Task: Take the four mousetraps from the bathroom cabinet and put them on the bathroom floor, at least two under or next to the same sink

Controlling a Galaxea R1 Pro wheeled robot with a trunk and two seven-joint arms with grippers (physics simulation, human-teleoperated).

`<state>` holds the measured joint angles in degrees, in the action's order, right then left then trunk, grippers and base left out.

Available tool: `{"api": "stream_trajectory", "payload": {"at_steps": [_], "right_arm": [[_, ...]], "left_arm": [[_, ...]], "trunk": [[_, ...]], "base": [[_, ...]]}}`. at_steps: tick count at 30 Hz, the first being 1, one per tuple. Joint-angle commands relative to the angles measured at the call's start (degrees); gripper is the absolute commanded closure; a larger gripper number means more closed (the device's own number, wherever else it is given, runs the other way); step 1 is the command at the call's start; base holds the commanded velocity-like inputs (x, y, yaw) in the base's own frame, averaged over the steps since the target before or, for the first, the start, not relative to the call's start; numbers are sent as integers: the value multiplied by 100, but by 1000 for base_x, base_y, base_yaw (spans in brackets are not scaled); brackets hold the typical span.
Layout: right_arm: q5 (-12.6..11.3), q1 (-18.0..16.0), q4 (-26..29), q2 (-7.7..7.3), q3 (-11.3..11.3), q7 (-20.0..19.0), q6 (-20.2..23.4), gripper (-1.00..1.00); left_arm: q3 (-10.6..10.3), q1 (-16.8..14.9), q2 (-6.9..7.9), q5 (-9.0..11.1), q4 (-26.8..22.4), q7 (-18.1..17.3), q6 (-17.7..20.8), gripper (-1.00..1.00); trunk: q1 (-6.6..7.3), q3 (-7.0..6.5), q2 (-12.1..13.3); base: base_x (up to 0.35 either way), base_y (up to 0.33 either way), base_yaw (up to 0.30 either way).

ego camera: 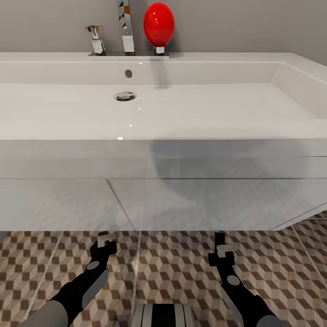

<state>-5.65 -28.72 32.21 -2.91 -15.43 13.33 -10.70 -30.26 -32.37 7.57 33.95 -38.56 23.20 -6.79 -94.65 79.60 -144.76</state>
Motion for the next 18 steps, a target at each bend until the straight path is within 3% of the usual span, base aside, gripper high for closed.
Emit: {"api": "stream_trajectory", "payload": {"at_steps": [1,11,18], "right_arm": [[-56,-5,3,-11,-48,38,-22,100],[-66,-29,50,-194,127,4,-12,100],[-94,-45,-3,-213,184,-320,-1,100]], "left_arm": [[-48,-6,8,60,-2,43,-36,100],[-50,-6,7,59,-2,45,-33,100],[-50,-6,0,59,-2,38,-33,100]], "trunk": [[-2,26,-3],[-27,247,-16],[-27,247,-16]], "base": [[0,0,0],[0,0,0],[0,0,0]]}}
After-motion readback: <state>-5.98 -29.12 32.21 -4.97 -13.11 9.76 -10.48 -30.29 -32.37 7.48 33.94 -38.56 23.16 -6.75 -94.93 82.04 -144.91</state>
